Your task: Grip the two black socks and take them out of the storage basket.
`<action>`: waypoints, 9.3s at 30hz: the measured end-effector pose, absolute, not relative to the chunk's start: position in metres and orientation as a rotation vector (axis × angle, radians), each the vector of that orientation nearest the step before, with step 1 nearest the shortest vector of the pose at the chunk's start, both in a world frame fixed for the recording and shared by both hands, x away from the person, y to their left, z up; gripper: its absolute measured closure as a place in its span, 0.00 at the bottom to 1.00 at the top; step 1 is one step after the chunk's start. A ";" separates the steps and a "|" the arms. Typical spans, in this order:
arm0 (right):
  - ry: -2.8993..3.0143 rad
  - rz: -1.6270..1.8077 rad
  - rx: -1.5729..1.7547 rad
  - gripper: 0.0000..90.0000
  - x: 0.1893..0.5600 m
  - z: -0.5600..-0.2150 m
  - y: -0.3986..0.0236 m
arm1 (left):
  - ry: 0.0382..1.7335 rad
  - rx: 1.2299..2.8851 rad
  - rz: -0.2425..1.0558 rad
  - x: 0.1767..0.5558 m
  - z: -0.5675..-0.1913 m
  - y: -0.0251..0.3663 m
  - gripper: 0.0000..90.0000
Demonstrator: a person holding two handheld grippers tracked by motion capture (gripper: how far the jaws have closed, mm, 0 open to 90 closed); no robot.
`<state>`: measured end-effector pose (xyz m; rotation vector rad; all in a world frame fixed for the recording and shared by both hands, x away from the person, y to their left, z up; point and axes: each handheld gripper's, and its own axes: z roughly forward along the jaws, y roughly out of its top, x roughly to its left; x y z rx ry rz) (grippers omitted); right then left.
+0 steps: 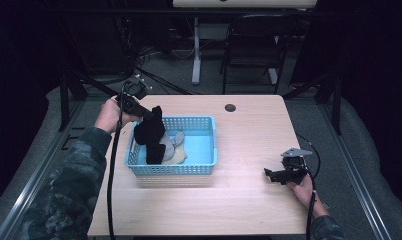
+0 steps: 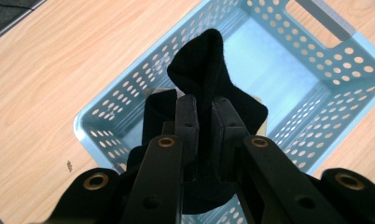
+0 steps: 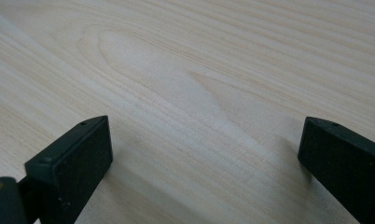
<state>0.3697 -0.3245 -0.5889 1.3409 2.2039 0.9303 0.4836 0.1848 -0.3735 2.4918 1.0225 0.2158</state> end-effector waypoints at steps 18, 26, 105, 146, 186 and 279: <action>2.205 0.929 1.341 0.03 0.370 -0.589 -0.325 | 1.035 2.481 0.260 0.482 -0.347 0.195 0.92; 2.205 0.929 1.341 0.03 0.370 -0.589 -0.325 | 1.070 2.467 0.267 0.479 -0.343 0.210 0.92; 2.203 0.933 1.344 0.03 0.370 -0.589 -0.324 | 1.590 2.368 0.098 0.478 -0.481 0.339 0.91; 2.202 0.933 1.344 0.03 0.370 -0.589 -0.324 | 1.460 2.218 0.220 0.455 -0.426 0.303 0.08; 2.202 0.934 1.344 0.03 0.370 -0.589 -0.324 | 1.242 2.405 0.110 0.472 -0.453 0.196 0.01; 2.208 0.936 1.334 0.02 0.370 -0.589 -0.325 | 1.128 2.567 0.148 0.483 -0.410 0.189 0.92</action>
